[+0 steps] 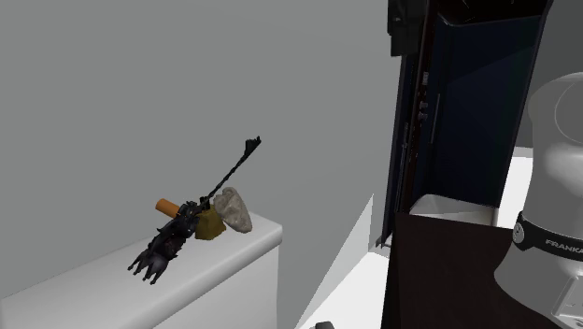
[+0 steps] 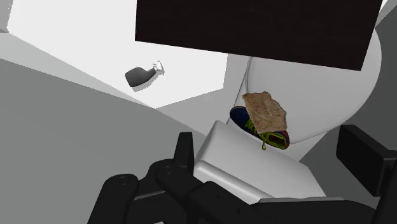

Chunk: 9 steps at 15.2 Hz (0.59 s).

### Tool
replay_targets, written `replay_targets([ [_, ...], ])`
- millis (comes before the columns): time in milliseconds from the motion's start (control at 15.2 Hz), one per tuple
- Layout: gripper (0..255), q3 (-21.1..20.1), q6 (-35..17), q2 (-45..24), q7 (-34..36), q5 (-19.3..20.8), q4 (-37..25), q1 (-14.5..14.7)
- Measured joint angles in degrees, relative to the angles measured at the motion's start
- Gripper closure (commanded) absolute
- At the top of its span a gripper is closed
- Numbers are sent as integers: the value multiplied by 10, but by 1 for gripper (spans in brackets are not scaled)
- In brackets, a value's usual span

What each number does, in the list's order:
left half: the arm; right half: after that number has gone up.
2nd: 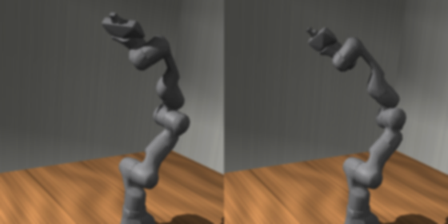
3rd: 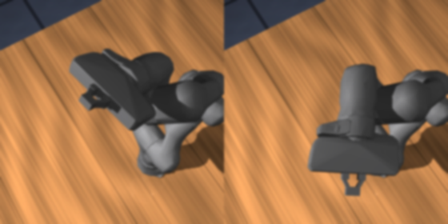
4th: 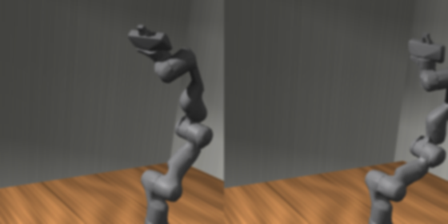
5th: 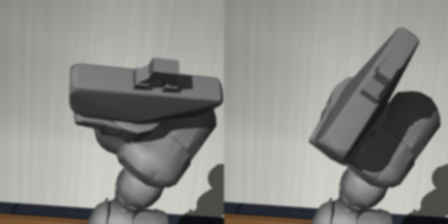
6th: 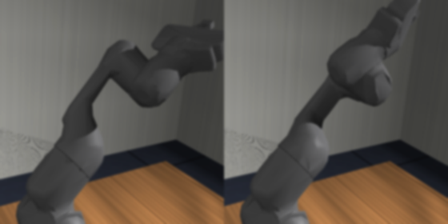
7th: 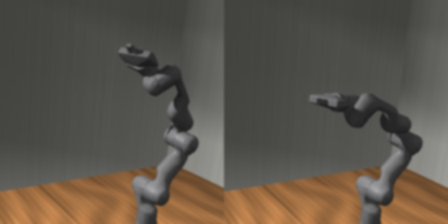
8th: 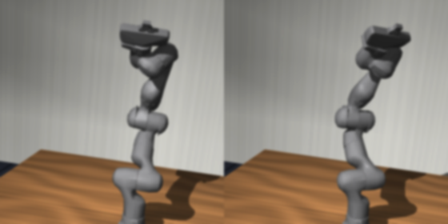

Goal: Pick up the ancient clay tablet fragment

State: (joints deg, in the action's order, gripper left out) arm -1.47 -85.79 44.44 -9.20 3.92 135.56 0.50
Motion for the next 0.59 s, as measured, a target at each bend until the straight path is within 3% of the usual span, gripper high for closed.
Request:
replay_targets([
  [198,0,-14,-21,-16,25,-5,6,-2],
  [594,0,-74,-110,-115,145,-11,3,-18],
])
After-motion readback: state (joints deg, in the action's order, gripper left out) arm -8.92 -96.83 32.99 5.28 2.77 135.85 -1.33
